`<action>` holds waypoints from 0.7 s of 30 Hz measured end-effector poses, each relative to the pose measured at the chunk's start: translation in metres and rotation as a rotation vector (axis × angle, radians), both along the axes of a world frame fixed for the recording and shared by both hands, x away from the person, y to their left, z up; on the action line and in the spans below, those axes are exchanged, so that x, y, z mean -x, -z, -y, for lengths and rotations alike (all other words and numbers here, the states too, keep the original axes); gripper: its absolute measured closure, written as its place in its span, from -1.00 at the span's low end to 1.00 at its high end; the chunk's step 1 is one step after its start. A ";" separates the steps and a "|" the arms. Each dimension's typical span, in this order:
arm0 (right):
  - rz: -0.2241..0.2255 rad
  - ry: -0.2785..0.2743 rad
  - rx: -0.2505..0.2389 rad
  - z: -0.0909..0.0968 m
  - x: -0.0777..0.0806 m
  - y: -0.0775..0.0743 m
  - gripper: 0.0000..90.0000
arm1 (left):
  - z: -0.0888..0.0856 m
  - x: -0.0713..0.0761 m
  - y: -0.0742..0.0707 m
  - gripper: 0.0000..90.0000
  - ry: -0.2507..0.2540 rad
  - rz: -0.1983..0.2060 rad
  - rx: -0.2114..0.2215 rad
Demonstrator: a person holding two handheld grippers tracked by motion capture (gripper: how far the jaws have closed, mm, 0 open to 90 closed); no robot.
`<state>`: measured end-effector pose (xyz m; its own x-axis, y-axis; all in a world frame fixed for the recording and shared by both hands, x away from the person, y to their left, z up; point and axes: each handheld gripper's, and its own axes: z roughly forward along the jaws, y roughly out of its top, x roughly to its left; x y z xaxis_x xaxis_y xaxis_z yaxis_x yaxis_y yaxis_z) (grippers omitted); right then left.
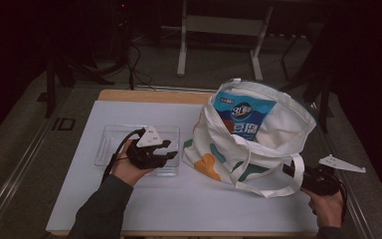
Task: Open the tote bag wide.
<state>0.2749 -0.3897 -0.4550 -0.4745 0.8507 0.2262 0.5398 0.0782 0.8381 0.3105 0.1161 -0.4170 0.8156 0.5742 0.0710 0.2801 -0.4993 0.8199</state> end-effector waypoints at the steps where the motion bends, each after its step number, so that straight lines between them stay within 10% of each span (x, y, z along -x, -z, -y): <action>1: -0.003 -0.009 -0.029 0.001 -0.001 -0.001 0.14 | 0.004 -0.002 -0.003 0.25 0.004 0.013 -0.006; 21: 0.010 -0.010 -0.203 0.007 -0.012 0.000 0.51 | 0.049 -0.046 -0.031 0.27 0.010 0.048 -0.015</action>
<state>0.2865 -0.3964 -0.4546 -0.4855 0.7835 0.3879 0.5313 -0.0879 0.8426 0.3564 0.0672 -0.3858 0.8167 0.5647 0.1185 0.2357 -0.5140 0.8247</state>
